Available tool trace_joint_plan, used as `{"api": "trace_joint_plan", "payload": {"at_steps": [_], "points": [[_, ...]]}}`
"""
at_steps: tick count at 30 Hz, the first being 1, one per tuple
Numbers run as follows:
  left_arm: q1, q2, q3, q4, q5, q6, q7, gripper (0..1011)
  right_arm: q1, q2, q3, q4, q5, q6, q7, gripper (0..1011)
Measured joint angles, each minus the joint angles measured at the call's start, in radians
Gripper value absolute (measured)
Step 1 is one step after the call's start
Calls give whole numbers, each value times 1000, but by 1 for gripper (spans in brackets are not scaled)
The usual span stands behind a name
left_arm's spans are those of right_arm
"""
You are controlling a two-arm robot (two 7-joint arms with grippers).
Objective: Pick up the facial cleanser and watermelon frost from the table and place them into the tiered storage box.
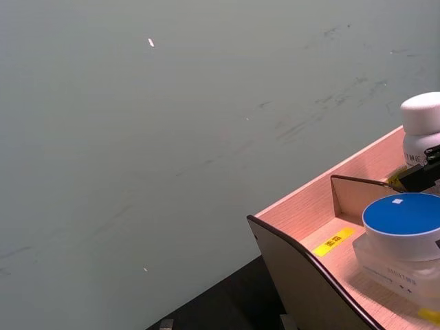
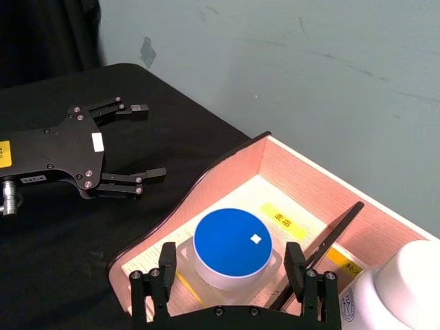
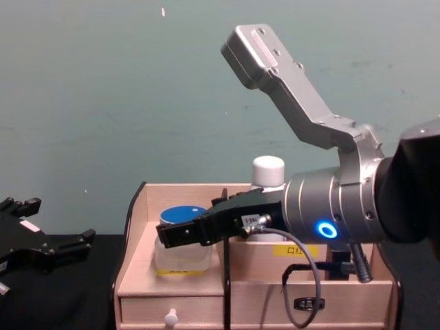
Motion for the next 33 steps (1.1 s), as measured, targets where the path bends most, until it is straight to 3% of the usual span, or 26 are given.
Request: {"api": "trace_joint_plan", "payload": {"at_steps": [5,11,21,26,28,33], "points": [[0,0,0,0,0,0,0,1001,-6,1,5,-8,0,-12,-3,1000],[0,0,0,0,0,0,0,1001,-36,14,24,-67,-5,-65,-15,1000],[0,0,0,0,0,0,0,1001,-139,66,71,-234,-22,-146,-58,1000],[0,0,0,0,0,0,0,1001,-213,77,119,-314,-44,-193,-121,1000],[0,0,0,0,0,0,0,1001,-264,75,161,-353,-55,-221,-170,1000],[0,0,0,0,0,0,0,1001,-319,65,227,-375,-67,-249,-234,1000]]}}
